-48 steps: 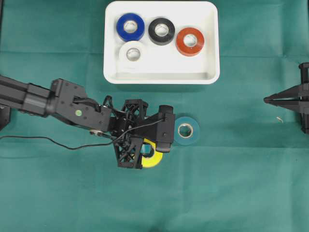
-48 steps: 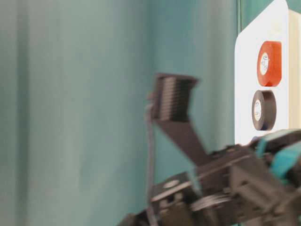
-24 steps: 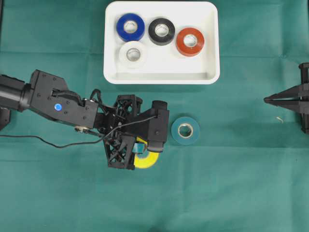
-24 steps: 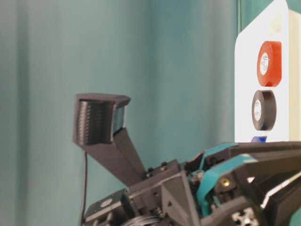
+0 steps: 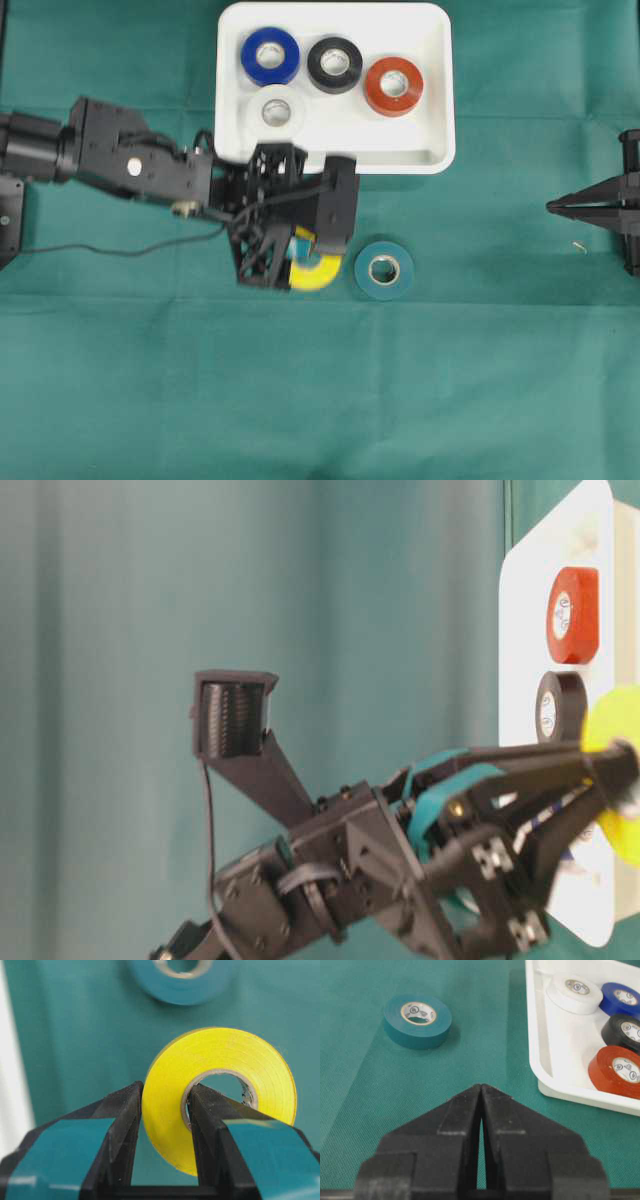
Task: Put the tape into the white case with the left arm.
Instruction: 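Lift the yellow tape and carry it into the white case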
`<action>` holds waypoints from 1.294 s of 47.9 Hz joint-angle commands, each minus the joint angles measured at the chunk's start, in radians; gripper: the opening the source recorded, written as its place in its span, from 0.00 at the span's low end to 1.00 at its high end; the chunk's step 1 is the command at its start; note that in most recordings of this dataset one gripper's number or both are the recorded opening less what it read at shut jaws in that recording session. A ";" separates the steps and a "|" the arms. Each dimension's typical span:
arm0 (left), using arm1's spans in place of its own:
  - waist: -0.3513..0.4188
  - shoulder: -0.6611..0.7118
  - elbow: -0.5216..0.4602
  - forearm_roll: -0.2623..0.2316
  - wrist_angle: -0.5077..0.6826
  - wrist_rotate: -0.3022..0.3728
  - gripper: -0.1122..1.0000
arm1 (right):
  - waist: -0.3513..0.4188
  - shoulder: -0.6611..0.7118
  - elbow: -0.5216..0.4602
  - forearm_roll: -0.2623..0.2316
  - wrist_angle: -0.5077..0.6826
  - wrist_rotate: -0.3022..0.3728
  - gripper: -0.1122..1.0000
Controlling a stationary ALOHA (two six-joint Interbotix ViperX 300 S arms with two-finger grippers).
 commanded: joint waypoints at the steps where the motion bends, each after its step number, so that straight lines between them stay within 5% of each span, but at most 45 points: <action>1: 0.043 -0.009 -0.015 0.002 -0.021 0.014 0.33 | -0.002 0.008 -0.011 -0.003 -0.006 -0.002 0.02; 34: 0.229 0.074 -0.087 0.002 -0.137 0.124 0.33 | -0.002 0.006 -0.009 -0.003 -0.006 -0.002 0.02; 51: 0.299 0.114 -0.126 0.002 -0.138 0.245 0.33 | -0.002 0.006 -0.009 -0.003 -0.006 -0.002 0.02; 62: 0.313 0.120 -0.127 0.000 -0.166 0.247 0.34 | -0.002 0.006 -0.009 -0.003 -0.006 -0.002 0.02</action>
